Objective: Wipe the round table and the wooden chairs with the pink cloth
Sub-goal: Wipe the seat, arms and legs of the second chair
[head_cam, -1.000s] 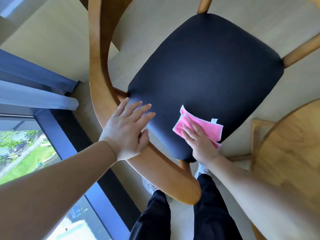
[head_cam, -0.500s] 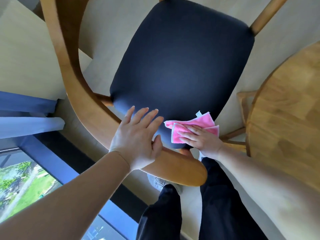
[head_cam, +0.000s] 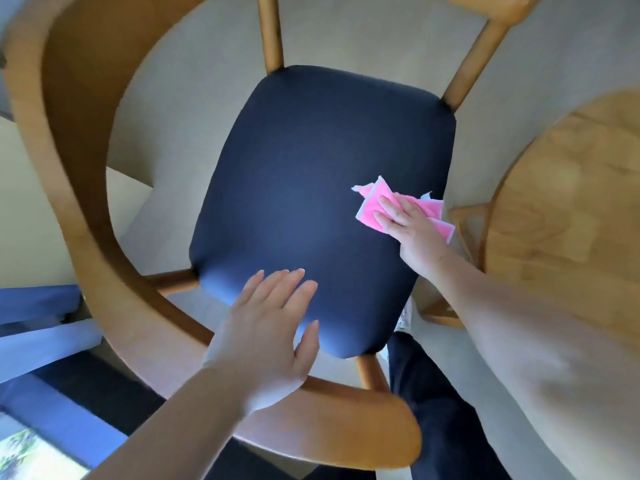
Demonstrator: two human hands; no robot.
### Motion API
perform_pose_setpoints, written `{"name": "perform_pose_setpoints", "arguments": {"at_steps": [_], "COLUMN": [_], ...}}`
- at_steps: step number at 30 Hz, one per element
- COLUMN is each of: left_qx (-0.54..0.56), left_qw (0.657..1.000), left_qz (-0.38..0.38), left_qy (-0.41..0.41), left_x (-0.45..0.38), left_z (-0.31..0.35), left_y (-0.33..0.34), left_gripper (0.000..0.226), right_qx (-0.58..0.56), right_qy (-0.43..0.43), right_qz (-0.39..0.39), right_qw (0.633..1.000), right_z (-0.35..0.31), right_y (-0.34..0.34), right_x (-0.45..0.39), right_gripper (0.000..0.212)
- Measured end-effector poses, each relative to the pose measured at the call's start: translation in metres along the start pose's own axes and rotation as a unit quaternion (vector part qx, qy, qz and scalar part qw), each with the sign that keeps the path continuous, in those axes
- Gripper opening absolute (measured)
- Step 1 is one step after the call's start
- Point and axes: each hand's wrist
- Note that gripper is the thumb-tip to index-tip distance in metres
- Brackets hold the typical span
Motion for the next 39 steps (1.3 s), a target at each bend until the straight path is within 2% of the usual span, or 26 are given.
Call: {"name": "perform_pose_setpoints", "arguments": {"at_steps": [2, 6, 9, 14, 19, 22, 26, 29, 31, 33, 36, 39], "left_qx": [0.022, 0.047, 0.055, 0.067, 0.128, 0.099, 0.059, 0.054, 0.051, 0.047, 0.037, 0.022], "left_qw": [0.999, 0.998, 0.997, 0.997, 0.990, 0.988, 0.984, 0.984, 0.987, 0.987, 0.984, 0.982], "left_qz": [0.035, -0.020, -0.027, -0.022, -0.046, -0.098, -0.144, -0.152, -0.147, -0.150, -0.171, -0.187], "left_qy": [0.006, -0.039, -0.038, 0.020, 0.027, 0.068, 0.091, 0.069, 0.049, 0.038, 0.029, 0.026], "left_x": [-0.028, -0.079, -0.101, -0.127, -0.150, -0.144, -0.124, -0.115, -0.112, -0.109, -0.103, -0.100], "left_z": [-0.006, -0.012, -0.012, -0.010, -0.031, -0.043, -0.064, -0.082, -0.092, -0.099, -0.104, -0.108], "left_y": [-0.005, -0.014, -0.011, -0.013, 0.010, 0.017, 0.013, 0.000, -0.011, -0.018, -0.025, -0.027], "left_gripper": [0.051, 0.047, 0.050, 0.055, 0.050, 0.052, 0.046, 0.043, 0.041, 0.045, 0.049, 0.047], "right_qx": [-0.014, -0.043, -0.060, -0.043, -0.141, -0.134, -0.061, -0.057, -0.064, -0.064, -0.104, -0.051], "right_qy": [0.018, 0.043, 0.071, 0.101, 0.263, 0.283, 0.206, 0.128, 0.056, -0.045, -0.175, -0.251], "right_qz": [0.009, 0.013, -0.002, -0.016, 0.017, 0.013, -0.029, -0.045, -0.083, -0.133, -0.198, -0.169], "right_qw": [1.000, 0.998, 0.996, 0.994, 0.954, 0.950, 0.976, 0.989, 0.993, 0.988, 0.959, 0.952], "right_z": [0.012, 0.024, 0.046, 0.110, 0.138, 0.134, 0.106, 0.062, 0.025, -0.015, -0.063, -0.070], "right_y": [0.000, -0.002, -0.018, -0.049, -0.061, -0.058, -0.048, -0.033, -0.020, -0.007, 0.008, 0.010], "right_x": [-0.014, -0.031, -0.055, -0.116, -0.161, -0.161, -0.150, -0.141, -0.131, -0.115, -0.086, -0.078], "right_gripper": [0.069, 0.067, 0.066, 0.069, 0.081, 0.073, 0.073, 0.069, 0.069, 0.064, 0.056, 0.058]}}
Point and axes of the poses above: each hand's wrist, its own x-axis away from the middle knuckle, its own y-axis out of the palm, z = x × y, and after that the axes turned 2 degrees about -z, right-handed
